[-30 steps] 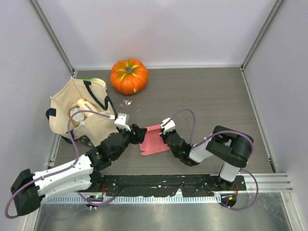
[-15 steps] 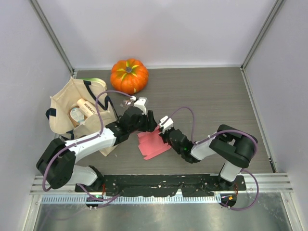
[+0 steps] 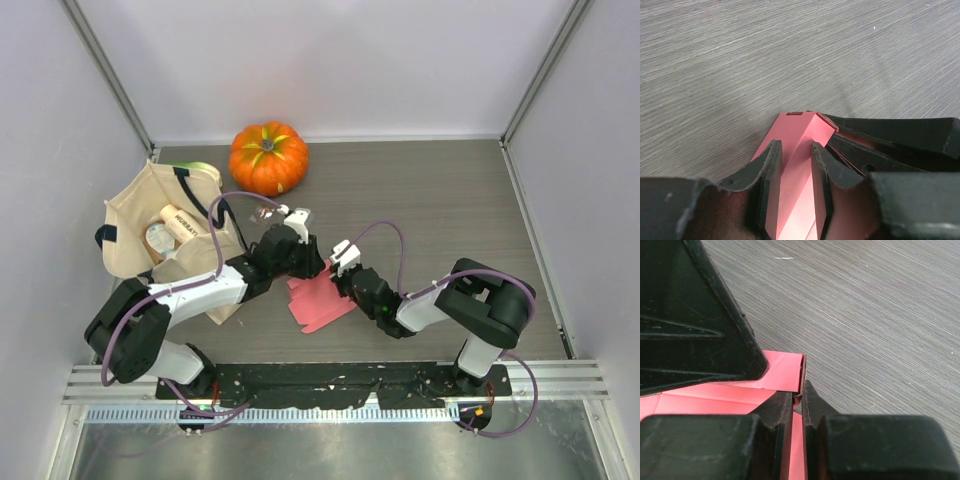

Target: Fold the paper box

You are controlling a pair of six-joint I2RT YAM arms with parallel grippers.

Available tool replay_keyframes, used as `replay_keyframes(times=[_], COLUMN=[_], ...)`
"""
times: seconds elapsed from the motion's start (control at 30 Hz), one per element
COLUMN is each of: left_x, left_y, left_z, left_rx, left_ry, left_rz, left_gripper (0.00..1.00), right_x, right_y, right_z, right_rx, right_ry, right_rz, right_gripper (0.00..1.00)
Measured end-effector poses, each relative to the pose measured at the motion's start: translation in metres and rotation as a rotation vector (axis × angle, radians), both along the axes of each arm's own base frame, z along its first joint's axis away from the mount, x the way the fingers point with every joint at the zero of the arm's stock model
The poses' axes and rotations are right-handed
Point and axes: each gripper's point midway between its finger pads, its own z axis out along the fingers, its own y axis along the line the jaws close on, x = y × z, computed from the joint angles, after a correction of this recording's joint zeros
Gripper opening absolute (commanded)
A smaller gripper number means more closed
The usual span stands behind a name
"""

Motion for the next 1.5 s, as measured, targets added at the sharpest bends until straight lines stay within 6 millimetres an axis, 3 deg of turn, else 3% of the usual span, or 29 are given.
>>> replay_keyframes(times=[0.07, 0.1, 0.23, 0.5, 0.63, 0.87, 1.0, 1.13, 1.27, 1.5], left_x=[0.002, 0.002, 0.005, 0.019, 0.021, 0.017, 0.011, 0.008, 0.006, 0.001], left_y=[-0.001, -0.002, -0.005, -0.005, -0.008, -0.012, -0.015, -0.016, -0.016, -0.014], left_z=[0.001, 0.001, 0.001, -0.001, 0.001, 0.001, 0.001, 0.001, 0.001, 0.0], left_rx=[-0.004, -0.005, -0.019, -0.064, -0.091, -0.103, -0.105, -0.096, -0.089, -0.069], left_ry=[-0.008, -0.009, -0.015, -0.005, 0.001, 0.011, 0.027, 0.044, 0.058, 0.08], left_rz=[-0.001, -0.001, 0.002, 0.057, 0.058, 0.043, 0.034, 0.031, 0.023, 0.017], left_gripper=[0.27, 0.27, 0.19, 0.16, 0.16, 0.22, 0.25, 0.28, 0.33, 0.43], right_x=[0.001, 0.002, 0.01, 0.017, 0.016, 0.009, -0.006, -0.023, -0.036, -0.034], right_y=[-0.001, -0.001, -0.003, 0.001, -0.003, -0.01, -0.018, -0.031, -0.042, -0.06], right_z=[0.0, 0.0, 0.0, -0.002, -0.002, -0.002, -0.008, -0.013, -0.003, 0.019], right_rx=[0.001, 0.002, 0.011, -0.001, 0.009, -0.02, -0.074, -0.104, -0.075, 0.048], right_ry=[0.001, 0.003, 0.011, -0.073, -0.089, -0.056, -0.001, 0.055, 0.085, 0.119], right_rz=[-0.012, -0.018, -0.09, -0.363, -0.412, -0.382, -0.322, -0.267, -0.229, -0.192], right_gripper=[0.08, 0.01, 0.01, 0.01, 0.01, 0.3, 0.45, 0.48, 0.51, 0.51])
